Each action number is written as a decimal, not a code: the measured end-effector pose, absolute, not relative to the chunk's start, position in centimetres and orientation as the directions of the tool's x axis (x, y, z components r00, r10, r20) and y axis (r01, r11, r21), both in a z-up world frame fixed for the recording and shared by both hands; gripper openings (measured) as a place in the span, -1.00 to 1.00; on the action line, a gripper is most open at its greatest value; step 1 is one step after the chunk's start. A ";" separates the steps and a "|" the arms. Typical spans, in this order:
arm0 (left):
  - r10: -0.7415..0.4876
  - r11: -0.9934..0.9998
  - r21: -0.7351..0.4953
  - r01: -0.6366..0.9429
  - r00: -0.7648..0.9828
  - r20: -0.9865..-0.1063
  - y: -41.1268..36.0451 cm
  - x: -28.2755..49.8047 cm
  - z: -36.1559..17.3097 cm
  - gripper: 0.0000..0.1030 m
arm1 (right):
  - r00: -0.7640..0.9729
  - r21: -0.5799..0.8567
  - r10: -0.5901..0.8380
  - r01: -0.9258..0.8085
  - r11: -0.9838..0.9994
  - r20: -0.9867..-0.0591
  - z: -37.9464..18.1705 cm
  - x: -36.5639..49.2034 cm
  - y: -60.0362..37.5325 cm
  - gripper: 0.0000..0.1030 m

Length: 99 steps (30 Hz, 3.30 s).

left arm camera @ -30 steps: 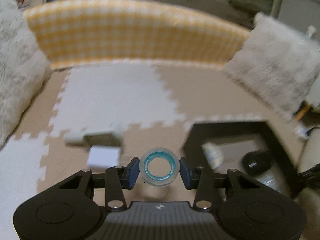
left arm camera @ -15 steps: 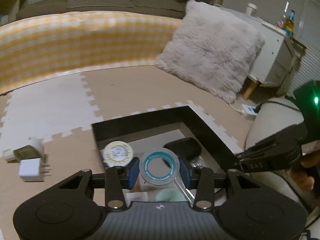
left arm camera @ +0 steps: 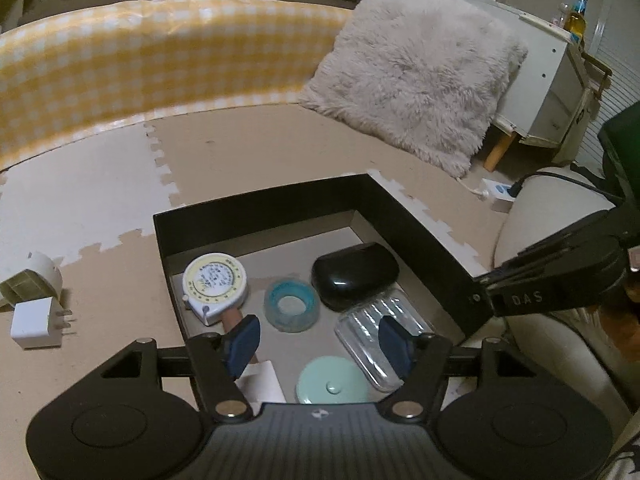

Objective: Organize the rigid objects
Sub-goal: 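Carry the clear tape roll into the black box and release it, then move the left tool back toward the white charger and plug adapter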

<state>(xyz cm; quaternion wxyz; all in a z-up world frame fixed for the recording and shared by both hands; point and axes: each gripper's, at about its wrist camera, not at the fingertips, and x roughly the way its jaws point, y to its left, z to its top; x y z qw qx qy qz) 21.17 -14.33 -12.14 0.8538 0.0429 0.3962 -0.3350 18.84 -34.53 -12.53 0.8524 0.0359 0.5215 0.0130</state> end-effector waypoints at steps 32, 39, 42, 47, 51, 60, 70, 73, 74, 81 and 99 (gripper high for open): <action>-0.541 0.806 -0.208 0.554 0.548 -0.638 -11.2 21.1 -6.4 1.00 | 0.455 0.070 0.056 0.014 0.997 -0.889 -12.5 18.8 -34.5 -0.87; -0.469 0.868 -0.190 0.458 0.632 -0.617 -8.5 22.9 -5.8 1.00 | 0.456 0.070 0.056 0.014 0.997 -0.888 -12.5 18.8 -34.5 -0.87; -0.429 0.894 -0.187 0.408 0.656 -0.621 -7.0 23.9 -6.0 1.00 | 0.460 0.067 0.052 0.015 0.998 -0.886 -12.4 18.8 -34.4 -0.87; -0.348 0.935 -0.177 0.308 0.697 -0.627 -4.5 25.4 -7.0 1.00 | 0.466 0.066 0.048 0.022 0.998 -0.883 -12.3 18.8 -34.4 -0.89; -0.287 0.956 -0.152 0.249 0.707 -0.647 -3.3 26.4 -8.3 1.00 | 0.467 0.070 0.048 0.030 0.997 -0.883 -12.3 18.8 -34.4 -0.89; -0.232 0.971 -0.116 0.209 0.707 -0.668 -2.2 27.8 -11.0 1.00 | 0.467 0.094 0.053 0.065 0.993 -0.883 -12.5 19.1 -34.8 -0.89; -0.157 0.981 -0.026 0.193 0.708 -0.688 -1.2 29.1 -13.5 0.89 | 0.465 0.065 0.035 0.049 0.997 -0.885 -12.7 19.4 -34.5 -0.91; -0.148 0.981 -0.015 0.193 0.700 -0.699 -1.0 29.7 -14.2 0.79 | 0.470 0.048 0.021 0.045 0.998 -0.882 -12.8 19.6 -34.3 -0.91; -0.145 0.981 -0.011 0.193 0.698 -0.701 -0.9 29.8 -14.4 0.77 | 0.471 0.038 0.014 0.041 0.998 -0.882 -12.9 19.7 -34.2 -0.91; -0.118 0.980 0.029 0.199 0.687 -0.717 -0.4 31.0 -15.7 0.56 | 0.468 0.014 -0.002 0.031 0.999 -0.884 -12.9 19.9 -33.9 -0.92; -0.177 0.974 -0.032 0.224 0.661 -0.729 -0.9 31.8 -16.2 0.06 | 0.462 0.023 0.004 0.035 0.999 -0.887 -13.0 19.9 -34.0 -0.92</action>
